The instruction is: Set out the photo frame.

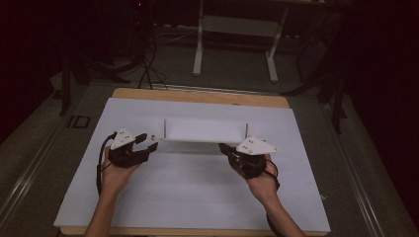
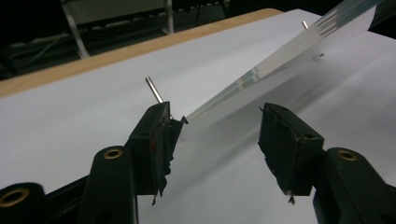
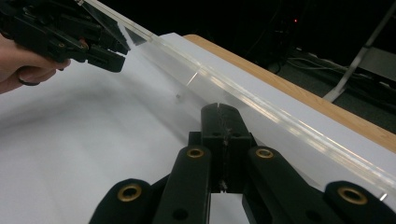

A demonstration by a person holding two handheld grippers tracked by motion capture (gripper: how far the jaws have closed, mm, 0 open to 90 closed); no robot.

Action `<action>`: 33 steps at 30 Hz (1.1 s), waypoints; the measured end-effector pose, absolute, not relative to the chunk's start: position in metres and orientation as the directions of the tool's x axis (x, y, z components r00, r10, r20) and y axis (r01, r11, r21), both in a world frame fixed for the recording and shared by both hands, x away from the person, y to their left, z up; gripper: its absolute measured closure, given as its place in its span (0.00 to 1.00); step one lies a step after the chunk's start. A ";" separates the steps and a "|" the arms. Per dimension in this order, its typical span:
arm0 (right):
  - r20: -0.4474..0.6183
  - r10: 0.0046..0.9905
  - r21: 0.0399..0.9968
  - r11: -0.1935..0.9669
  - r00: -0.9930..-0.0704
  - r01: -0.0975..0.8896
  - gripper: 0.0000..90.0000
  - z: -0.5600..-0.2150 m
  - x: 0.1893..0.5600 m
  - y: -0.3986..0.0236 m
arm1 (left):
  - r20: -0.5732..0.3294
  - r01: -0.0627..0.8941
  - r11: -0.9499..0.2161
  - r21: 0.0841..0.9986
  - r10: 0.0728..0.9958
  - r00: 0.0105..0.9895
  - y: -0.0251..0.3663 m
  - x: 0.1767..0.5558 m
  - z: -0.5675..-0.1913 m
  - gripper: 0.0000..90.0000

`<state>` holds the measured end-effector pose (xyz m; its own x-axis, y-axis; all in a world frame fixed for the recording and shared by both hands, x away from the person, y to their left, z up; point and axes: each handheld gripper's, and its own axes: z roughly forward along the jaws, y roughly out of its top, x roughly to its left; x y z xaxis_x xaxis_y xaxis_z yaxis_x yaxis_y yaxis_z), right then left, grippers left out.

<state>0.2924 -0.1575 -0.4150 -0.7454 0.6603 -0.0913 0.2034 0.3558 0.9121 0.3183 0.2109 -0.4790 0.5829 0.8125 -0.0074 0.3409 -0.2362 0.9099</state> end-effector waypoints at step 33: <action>-0.076 0.706 0.919 0.323 -0.705 0.225 1.00 -0.409 0.309 -0.171 | 0.034 0.255 -0.253 0.933 0.770 0.637 0.183 0.341 -0.466 0.49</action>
<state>0.3095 -0.1713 -0.4094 -0.7046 0.7056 -0.0756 0.2249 0.3231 0.9193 0.3415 0.1827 -0.4659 0.6371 0.7700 0.0342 0.2553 -0.2528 0.9332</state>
